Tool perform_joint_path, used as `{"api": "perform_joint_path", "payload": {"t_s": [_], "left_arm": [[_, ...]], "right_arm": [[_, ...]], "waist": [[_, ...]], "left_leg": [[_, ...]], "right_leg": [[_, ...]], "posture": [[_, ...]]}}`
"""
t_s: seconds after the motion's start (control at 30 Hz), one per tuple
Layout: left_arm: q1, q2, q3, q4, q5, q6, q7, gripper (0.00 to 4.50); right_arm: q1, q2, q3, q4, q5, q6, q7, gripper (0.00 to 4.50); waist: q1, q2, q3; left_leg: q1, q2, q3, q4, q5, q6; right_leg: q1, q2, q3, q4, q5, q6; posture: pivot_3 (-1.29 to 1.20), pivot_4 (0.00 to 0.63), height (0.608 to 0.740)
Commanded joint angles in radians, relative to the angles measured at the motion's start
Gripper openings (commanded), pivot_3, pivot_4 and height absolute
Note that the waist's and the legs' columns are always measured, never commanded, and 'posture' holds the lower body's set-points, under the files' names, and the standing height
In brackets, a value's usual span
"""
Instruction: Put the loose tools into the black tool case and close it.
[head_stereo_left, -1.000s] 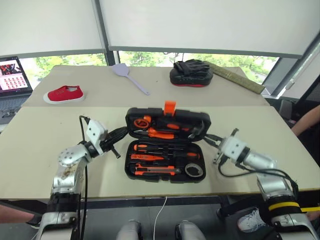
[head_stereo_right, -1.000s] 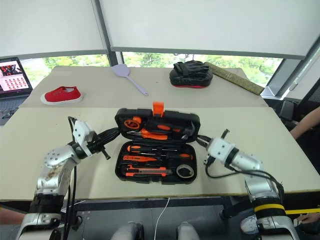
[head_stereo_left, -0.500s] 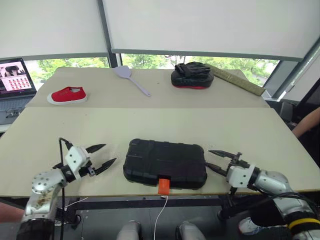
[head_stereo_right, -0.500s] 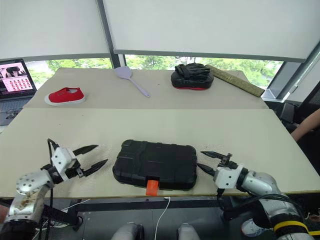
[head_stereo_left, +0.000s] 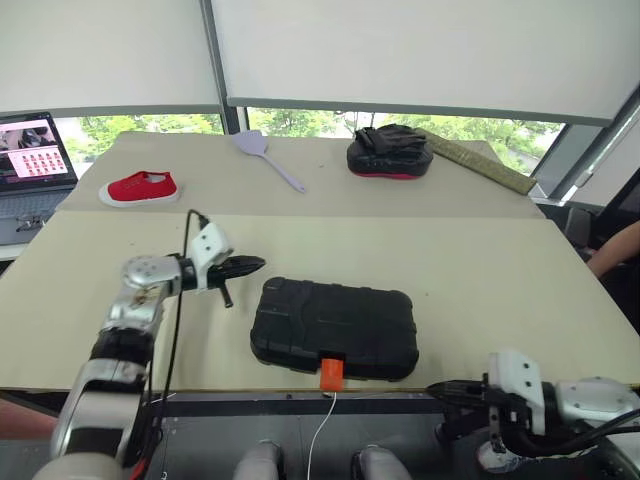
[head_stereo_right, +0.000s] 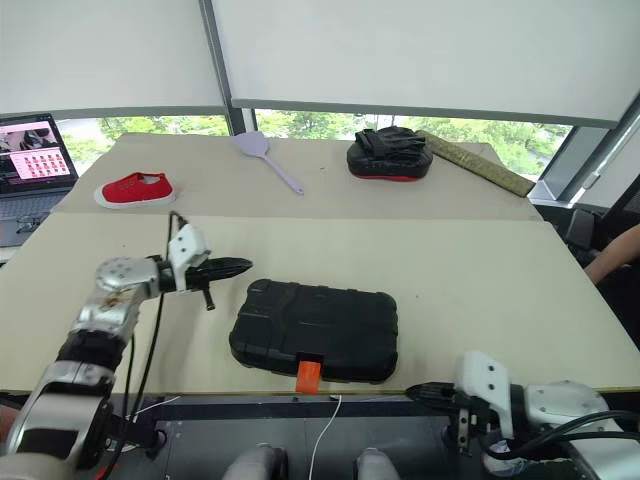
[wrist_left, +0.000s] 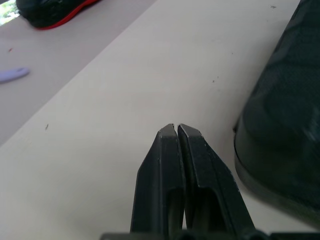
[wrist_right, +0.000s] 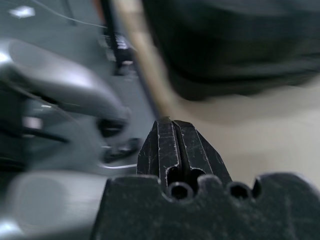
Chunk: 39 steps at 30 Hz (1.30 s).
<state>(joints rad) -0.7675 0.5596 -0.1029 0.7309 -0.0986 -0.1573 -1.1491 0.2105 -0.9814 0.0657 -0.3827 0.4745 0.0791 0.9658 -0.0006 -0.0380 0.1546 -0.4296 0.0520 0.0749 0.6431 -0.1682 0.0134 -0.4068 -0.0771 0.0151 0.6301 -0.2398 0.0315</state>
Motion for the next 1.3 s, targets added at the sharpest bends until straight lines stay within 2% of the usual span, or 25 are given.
{"api": "perform_joint_path", "payload": {"t_s": [0.03, 0.27, 0.43, 0.57, 0.67, 0.83, 0.9, 0.97, 1.13, 1.2, 1.3], "left_arm": [[-0.033, -0.016, -0.041, 0.082, 0.055, -0.056, -0.026, 0.05], [-0.025, -0.035, -0.041, 0.120, 0.059, -0.056, -0.053, 0.05], [0.056, -0.030, 0.018, 0.013, -0.015, 0.000, -0.068, 0.05], [0.163, -0.016, 0.064, -0.162, -0.095, 0.099, -0.075, 0.05], [0.228, 0.016, 0.096, -0.266, -0.122, 0.152, -0.064, 0.05], [0.163, 0.115, 0.235, -0.279, -0.242, 0.311, -0.057, 0.05], [0.125, 0.150, 0.191, -0.366, -0.269, 0.404, -0.140, 0.05], [0.093, 0.143, 0.131, -0.448, -0.286, 0.478, -0.185, 0.05], [0.015, -0.035, 0.020, -0.529, -0.276, 0.556, -0.113, 0.05], [0.016, -0.095, -0.052, -0.532, -0.231, 0.550, -0.090, 0.05], [0.027, -0.123, -0.210, -0.451, -0.060, 0.474, -0.047, 0.05]], "right_arm": [[-0.127, 0.040, 0.030, -0.055, 0.011, 0.140, -0.033, 0.00], [-0.371, 0.179, 0.081, 0.096, -0.087, 0.185, -0.056, 0.00], [-0.513, 0.291, 0.052, 0.334, -0.171, 0.102, -0.111, 0.00], [-0.584, 0.306, 0.065, 0.495, -0.273, -0.010, -0.111, 0.00], [-0.603, 0.306, 0.049, 0.547, -0.284, -0.040, -0.091, 0.00], [-0.561, 0.268, -0.003, 0.525, -0.256, -0.018, -0.056, 0.00], [-0.518, 0.253, -0.043, 0.503, -0.240, -0.004, -0.061, 0.00], [-0.478, 0.248, -0.071, 0.480, -0.233, 0.003, -0.068, 0.00], [-0.400, 0.284, -0.105, 0.421, -0.233, -0.015, -0.103, 0.00], [-0.383, 0.307, -0.117, 0.395, -0.226, -0.043, -0.112, 0.00], [-0.358, 0.331, -0.138, 0.321, -0.186, -0.009, -0.118, 0.00]], "waist": [[-0.003, 0.000, 0.000], [-0.002, -0.002, 0.001], [0.000, -0.002, 0.001], [0.001, -0.002, 0.001], [0.001, -0.002, 0.001], [0.001, -0.002, 0.001], [0.009, -0.002, 0.001], [0.014, -0.002, 0.001], [0.019, 0.000, 0.000], [0.008, 0.000, 0.000], [-0.009, 0.000, 0.000]], "left_leg": [[0.000, 0.000, 0.000, 0.000, 0.000, 0.000], [-0.013, 0.000, 0.000, 0.003, 0.000, 0.000], [-0.016, -0.001, 0.000, 0.006, 0.000, 0.000], [-0.016, -0.001, 0.000, 0.006, 0.000, 0.001], [-0.016, -0.001, 0.000, 0.006, 0.000, 0.001], [-0.016, 0.000, 0.000, 0.006, 0.000, 0.001], [-0.016, -0.001, -0.001, 0.007, 0.001, 0.001], [-0.016, -0.002, 0.000, 0.007, 0.001, 0.001], [-0.016, -0.003, 0.000, 0.009, 0.001, 0.001], [-0.016, -0.003, -0.001, 0.009, 0.001, 0.001], [-0.015, -0.003, -0.001, 0.008, 0.001, 0.001]], "right_leg": [[0.000, 0.000, 0.000, 0.000, 0.000, 0.000], [-0.014, 0.001, 0.001, 0.004, 0.006, -0.003], [-0.015, 0.000, 0.001, 0.003, 0.007, -0.002], [-0.015, 0.000, 0.001, 0.004, 0.007, -0.002], [-0.014, 0.000, 0.001, 0.004, 0.007, -0.002], [-0.015, 0.001, 0.001, 0.005, 0.007, -0.002], [-0.015, 0.000, 0.001, 0.006, 0.007, -0.002], [-0.014, -0.001, 0.001, 0.006, 0.007, -0.002], [-0.012, 0.000, 0.002, 0.003, 0.007, 0.000], [-0.012, 0.000, 0.003, 0.004, 0.007, 0.000], [-0.014, 0.002, 0.006, 0.008, 0.006, -0.001]], "posture": [[0.00, 0.150, 0.740], [0.00, 0.150, 0.740], [0.00, 0.150, 0.740], [0.00, 0.150, 0.740], [0.00, 0.150, 0.740], [0.00, 0.150, 0.740], [0.00, 0.150, 0.740], [0.00, 0.150, 0.740], [0.00, 0.150, 0.740], [0.00, 0.150, 0.740], [0.00, 0.150, 0.740]]}}
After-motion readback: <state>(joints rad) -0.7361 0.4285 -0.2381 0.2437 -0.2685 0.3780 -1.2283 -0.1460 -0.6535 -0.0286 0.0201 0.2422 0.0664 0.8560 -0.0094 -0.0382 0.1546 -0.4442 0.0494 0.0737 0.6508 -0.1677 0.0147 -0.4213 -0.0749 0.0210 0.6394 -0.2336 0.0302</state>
